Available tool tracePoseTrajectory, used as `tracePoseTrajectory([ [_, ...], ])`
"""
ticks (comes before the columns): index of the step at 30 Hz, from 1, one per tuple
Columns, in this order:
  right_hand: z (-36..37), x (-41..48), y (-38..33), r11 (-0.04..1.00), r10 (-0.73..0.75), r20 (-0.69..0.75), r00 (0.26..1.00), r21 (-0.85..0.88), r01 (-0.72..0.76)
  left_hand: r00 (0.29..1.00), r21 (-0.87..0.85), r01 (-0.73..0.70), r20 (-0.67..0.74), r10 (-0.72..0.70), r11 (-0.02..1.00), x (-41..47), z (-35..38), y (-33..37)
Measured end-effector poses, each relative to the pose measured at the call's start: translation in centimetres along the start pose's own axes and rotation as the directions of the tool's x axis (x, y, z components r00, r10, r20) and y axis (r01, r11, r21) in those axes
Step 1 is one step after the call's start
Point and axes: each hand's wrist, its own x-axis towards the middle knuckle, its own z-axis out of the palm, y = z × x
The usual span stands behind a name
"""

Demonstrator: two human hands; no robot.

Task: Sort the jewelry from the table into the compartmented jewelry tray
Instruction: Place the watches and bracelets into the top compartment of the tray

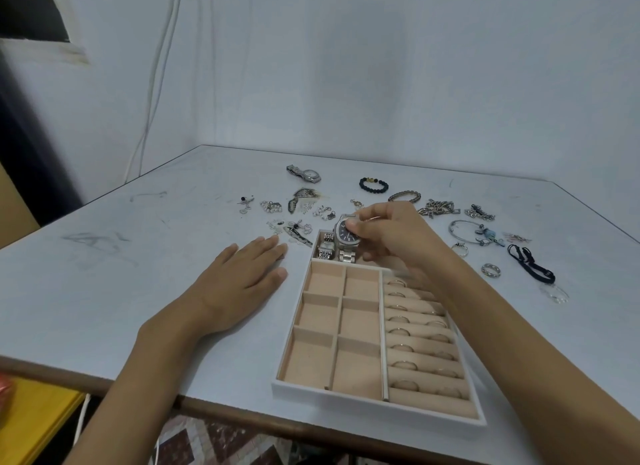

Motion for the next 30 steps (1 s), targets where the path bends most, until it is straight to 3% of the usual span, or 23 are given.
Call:
tracePoseTrajectory([
  [6, 0.1, 0.6, 0.7, 0.999, 0.028, -0.061, 0.998, 0.021, -0.027, 1.0, 0.006, 0.003, -0.003, -0.003, 1.0, 0.1, 0.1, -0.1],
  [12, 0.0, 1.0, 1.2, 0.991, -0.071, -0.104, 0.992, -0.122, 0.058, 1.0, 0.004, 0.01, 0.0, -0.01, 1.0, 0.0, 0.0, 0.1],
  [14, -0.1, 1.0, 1.3, 0.966, -0.136, -0.092, 0.986, -0.232, 0.112, 1.0, 0.008, 0.007, 0.004, -0.007, 1.0, 0.0, -0.1, 0.1],
  [17, 0.1, 1.1, 1.4, 0.849, -0.257, -0.067, 0.964, -0.491, 0.193, 1.0, 0.021, 0.007, 0.009, -0.007, 1.0, 0.0, -0.1, 0.1],
  [21, 0.5, 1.1, 1.5, 0.737, -0.325, -0.075, 0.943, -0.645, 0.203, 1.0, 0.031, 0.009, 0.01, -0.009, 0.999, 0.0, -0.1, 0.1],
  [30, -0.4, 1.0, 0.9, 0.72, -0.318, -0.012, 0.948, -0.653, 0.234, 1.0, 0.016, 0.001, 0.011, -0.001, 1.0, 0.0, 0.0, 0.0],
])
